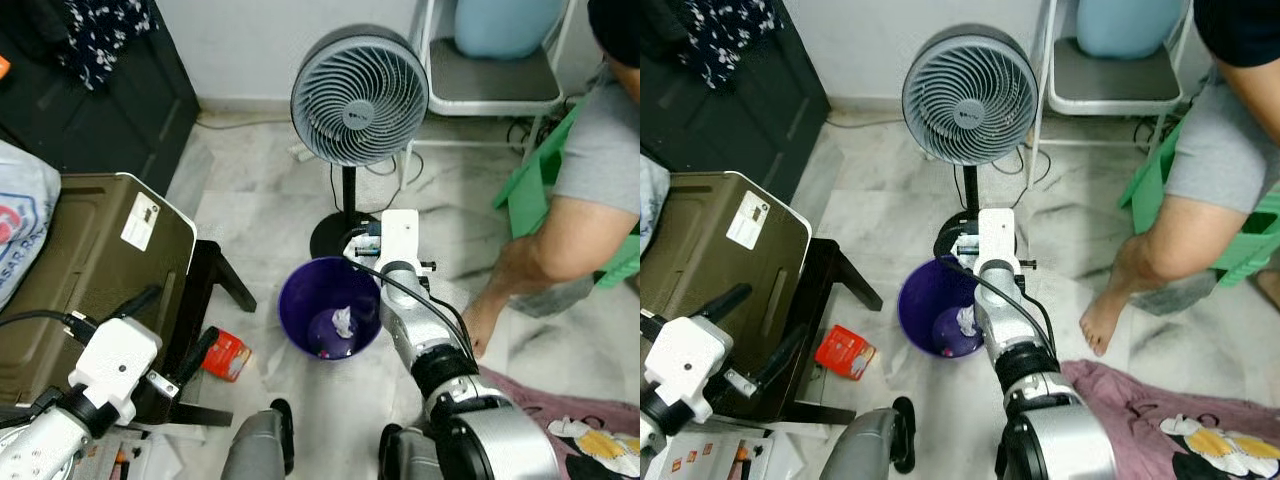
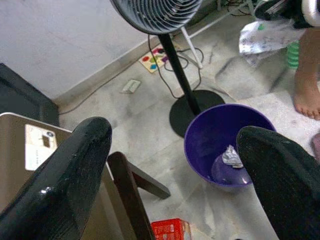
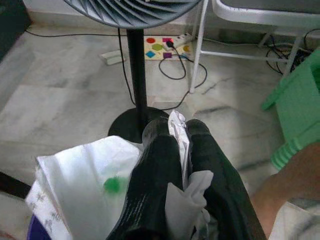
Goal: Clean up the room
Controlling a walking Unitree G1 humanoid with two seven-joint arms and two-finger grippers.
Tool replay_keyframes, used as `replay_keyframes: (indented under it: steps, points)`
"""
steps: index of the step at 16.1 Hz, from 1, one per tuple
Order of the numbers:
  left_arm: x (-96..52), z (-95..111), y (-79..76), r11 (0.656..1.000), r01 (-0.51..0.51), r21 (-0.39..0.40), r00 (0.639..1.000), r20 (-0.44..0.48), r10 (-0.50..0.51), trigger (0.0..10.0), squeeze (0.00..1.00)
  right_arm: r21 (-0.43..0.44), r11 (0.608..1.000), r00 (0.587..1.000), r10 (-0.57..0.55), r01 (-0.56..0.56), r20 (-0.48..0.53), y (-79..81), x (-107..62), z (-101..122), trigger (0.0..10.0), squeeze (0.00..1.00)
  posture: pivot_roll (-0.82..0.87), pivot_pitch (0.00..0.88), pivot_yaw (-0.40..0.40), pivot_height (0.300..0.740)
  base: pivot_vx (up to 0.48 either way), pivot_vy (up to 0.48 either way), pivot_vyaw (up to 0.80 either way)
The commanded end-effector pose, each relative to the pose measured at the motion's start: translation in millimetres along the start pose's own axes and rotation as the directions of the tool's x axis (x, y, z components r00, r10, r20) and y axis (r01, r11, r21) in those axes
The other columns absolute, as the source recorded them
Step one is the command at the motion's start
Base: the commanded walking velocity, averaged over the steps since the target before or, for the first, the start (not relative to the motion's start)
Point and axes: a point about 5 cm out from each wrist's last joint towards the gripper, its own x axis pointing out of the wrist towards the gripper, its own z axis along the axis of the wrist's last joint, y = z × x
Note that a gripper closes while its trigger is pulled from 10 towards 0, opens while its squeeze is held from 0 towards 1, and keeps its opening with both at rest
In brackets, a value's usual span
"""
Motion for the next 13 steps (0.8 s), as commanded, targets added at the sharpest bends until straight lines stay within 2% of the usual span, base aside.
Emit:
replay_keyframes:
  steps: [1,4,7,11,13]
  points:
    - [-4.1,0.8,0.9,1.000,0.006,0.003,1.000,-0.016,-0.006,10.0,0.00,0.014,1.000,1.000,-0.004,0.004,0.001,4.0,-0.6,-0.8,10.0,0.00,0.35,0.285,0.132,0.740,0.000,0.000,0.00]
    - [-6.4,2.5,3.8,1.000,0.000,0.005,1.000,-0.028,0.001,10.0,0.00,0.045,0.999,0.999,0.013,-0.014,0.037,9.4,-0.3,2.1,10.0,0.00,0.36,0.296,0.147,0.740,0.000,0.000,0.00]
    - [-8.2,5.4,5.7,1.000,-0.004,0.010,0.999,-0.035,0.005,10.0,0.00,0.100,0.994,0.999,0.051,-0.052,0.006,29.2,-7.0,-3.1,10.0,0.00,0.38,0.310,0.163,0.740,0.000,0.000,0.00]
    - [-17.8,7.1,6.6,1.000,0.000,0.011,0.998,-0.064,0.001,10.0,0.00,0.099,0.992,0.996,0.081,-0.079,-0.021,43.7,-14.0,-12.0,10.0,0.00,0.41,0.335,0.178,0.740,0.000,0.000,0.00]
    - [-20.6,8.6,8.6,1.000,-0.004,0.011,0.997,-0.071,0.005,10.0,0.00,0.090,0.993,0.996,0.078,-0.073,-0.052,44.1,-15.5,-18.2,10.0,0.00,0.41,0.348,0.181,0.740,0.000,0.000,0.00]
